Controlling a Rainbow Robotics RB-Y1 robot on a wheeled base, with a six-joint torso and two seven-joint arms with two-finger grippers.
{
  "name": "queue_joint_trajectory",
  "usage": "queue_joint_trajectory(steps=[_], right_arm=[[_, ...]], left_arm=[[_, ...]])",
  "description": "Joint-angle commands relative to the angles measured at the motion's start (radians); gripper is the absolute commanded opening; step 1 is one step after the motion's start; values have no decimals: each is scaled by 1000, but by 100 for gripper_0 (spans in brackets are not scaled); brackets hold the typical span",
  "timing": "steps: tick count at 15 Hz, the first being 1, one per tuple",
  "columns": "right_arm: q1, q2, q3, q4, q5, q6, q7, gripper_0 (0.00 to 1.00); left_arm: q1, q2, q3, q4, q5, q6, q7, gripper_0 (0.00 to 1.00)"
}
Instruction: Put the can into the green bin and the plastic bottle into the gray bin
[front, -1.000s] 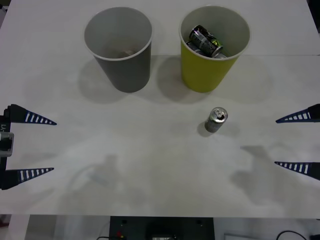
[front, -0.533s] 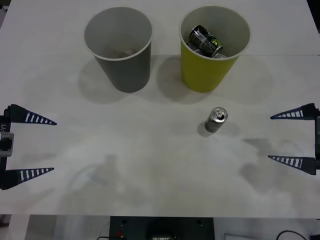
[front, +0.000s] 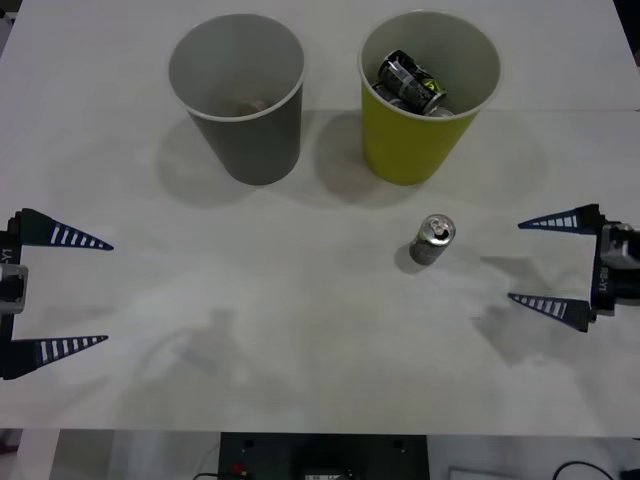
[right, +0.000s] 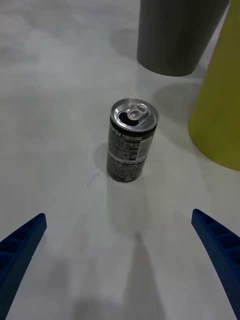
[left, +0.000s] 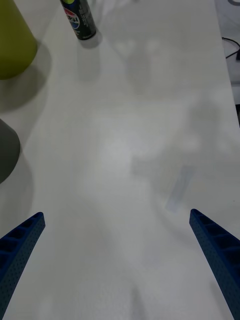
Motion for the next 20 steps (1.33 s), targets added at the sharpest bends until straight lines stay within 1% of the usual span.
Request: queue_joint_trajectory(steps=[1, 4, 9, 13, 20], right_arm=[[-59, 55, 4, 117, 1, -18, 93, 100], [-99, 96, 4, 191, -1, -34, 117, 100], [-179, 194, -15, 347, -2, -72, 139, 100], [-187, 259, -32, 358, -2, -30, 145, 100], [-193, 338, -32, 358, -2, 43, 147, 100]], left_arm=[[0, 0, 0, 0, 0, 0, 0, 100], [0, 0, 0, 0, 0, 0, 0, 100], [0, 0, 0, 0, 0, 0, 0, 100], [0, 0, 0, 0, 0, 0, 0, 100], [0, 0, 0, 0, 0, 0, 0, 100]])
